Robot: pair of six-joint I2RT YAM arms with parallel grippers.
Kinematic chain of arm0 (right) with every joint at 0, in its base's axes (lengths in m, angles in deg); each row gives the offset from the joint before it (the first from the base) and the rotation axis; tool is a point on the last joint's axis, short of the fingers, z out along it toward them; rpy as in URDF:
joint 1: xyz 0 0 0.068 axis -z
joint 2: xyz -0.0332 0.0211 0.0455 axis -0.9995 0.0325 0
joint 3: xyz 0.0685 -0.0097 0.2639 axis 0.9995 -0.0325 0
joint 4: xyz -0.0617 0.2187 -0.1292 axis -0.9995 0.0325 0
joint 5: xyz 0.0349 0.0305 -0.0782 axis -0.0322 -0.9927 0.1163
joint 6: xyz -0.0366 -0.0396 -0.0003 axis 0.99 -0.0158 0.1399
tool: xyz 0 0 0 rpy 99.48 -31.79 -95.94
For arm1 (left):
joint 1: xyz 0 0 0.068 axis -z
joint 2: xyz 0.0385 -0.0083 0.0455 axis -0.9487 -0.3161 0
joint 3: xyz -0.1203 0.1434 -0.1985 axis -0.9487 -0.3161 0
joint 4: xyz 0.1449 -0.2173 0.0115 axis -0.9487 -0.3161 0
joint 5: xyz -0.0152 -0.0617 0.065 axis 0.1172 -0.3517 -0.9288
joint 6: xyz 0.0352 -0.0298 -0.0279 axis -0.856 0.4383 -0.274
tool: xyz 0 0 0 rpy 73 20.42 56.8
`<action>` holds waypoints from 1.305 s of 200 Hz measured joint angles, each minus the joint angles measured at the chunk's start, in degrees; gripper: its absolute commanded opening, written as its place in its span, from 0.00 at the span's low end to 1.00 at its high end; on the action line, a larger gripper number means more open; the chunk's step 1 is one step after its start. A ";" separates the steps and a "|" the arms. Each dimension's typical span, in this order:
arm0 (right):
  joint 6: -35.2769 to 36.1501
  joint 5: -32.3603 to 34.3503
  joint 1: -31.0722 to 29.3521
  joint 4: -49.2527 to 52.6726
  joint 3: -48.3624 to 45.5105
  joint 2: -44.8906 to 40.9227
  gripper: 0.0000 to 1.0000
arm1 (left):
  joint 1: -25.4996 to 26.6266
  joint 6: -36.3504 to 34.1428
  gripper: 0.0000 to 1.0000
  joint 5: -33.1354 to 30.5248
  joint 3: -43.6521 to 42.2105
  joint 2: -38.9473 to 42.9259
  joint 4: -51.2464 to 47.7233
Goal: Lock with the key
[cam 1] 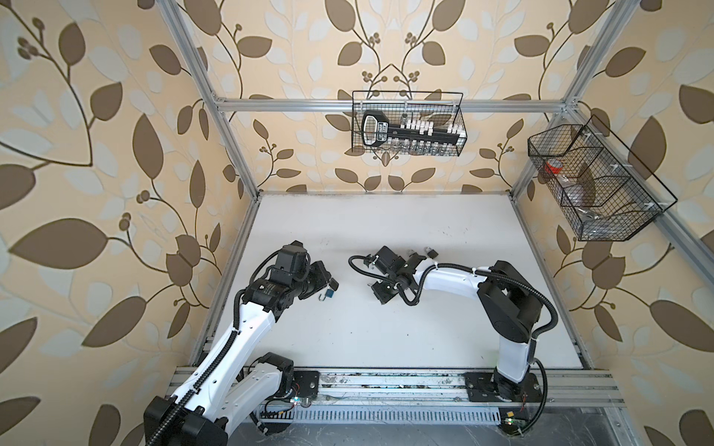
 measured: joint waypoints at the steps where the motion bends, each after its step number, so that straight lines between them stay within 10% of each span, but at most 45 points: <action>1: 0.07 0.02 0.02 0.07 0.02 0.07 0.15 | 0.00 0.00 0.00 0.00 0.00 0.00 0.00; 102: -5.11 6.27 0.68 1.40 1.62 0.28 0.55 | -2.32 0.48 0.00 0.39 -0.87 0.92 0.26; 162: -19.85 12.55 -3.17 0.68 1.42 -1.77 0.53 | -8.59 0.96 0.00 4.52 -2.36 0.42 1.11; 261: -22.91 11.39 -3.80 0.96 -4.50 -1.81 0.42 | -9.75 0.17 0.00 7.45 -2.51 0.33 1.77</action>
